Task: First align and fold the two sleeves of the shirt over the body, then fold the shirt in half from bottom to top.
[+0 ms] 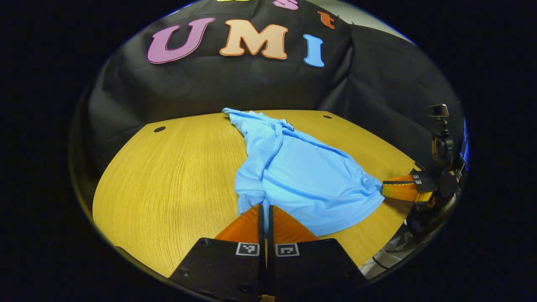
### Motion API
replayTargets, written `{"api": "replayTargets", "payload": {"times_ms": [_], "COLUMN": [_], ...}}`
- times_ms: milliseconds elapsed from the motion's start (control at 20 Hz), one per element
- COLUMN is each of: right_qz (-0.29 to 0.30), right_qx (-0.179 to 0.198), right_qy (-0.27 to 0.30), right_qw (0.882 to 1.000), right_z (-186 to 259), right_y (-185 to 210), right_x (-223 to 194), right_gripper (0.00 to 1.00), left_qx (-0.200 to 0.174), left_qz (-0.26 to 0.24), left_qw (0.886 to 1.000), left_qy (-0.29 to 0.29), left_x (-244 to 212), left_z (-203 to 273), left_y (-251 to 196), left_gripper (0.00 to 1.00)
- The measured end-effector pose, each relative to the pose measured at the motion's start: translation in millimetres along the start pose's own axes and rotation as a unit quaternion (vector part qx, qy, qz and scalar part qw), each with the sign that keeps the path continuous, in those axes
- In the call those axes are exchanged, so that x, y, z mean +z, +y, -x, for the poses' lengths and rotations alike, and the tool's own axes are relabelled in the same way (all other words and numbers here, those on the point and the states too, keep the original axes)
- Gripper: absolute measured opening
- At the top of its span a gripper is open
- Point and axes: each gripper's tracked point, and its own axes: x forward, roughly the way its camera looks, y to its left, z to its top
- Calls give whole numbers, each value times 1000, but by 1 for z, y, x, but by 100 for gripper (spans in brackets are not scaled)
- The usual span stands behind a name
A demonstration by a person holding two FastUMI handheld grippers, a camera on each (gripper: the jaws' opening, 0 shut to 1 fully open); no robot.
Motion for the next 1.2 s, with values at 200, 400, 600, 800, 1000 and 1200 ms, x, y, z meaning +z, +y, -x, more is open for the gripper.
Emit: {"api": "replayTargets", "payload": {"times_ms": [200, 400, 600, 800, 1000, 1200], "right_qz": [-10, -6, 19, 16, 8, -1], "right_qx": [-8, -9, -21, -29, -60, -88], "right_qy": [-38, -74, -95, -110, -120, -105], "right_qw": [999, 997, 995, 993, 991, 991], "right_z": [-10, -27, -50, -77, -113, -160], "right_y": [-2, 3, 2, -8, -36, -62], "right_x": [49, 108, 163, 208, 245, 272], "right_gripper": [6, 5, 5, 6, 5, 5], "left_qx": [-11, -24, -26, -3, 22, 48], "left_qz": [8, 23, 31, 39, 52, 63], "left_qw": [999, 996, 992, 990, 988, 985], "left_qy": [-42, -87, -116, -136, -146, -156], "left_x": [41, 92, 136, 172, 203, 234], "left_z": [1, -4, -18, -39, -66, -104], "left_y": [-2, 3, 16, 40, 62, 82], "left_gripper": [0, 0, 0, 0, 0, 0]}}
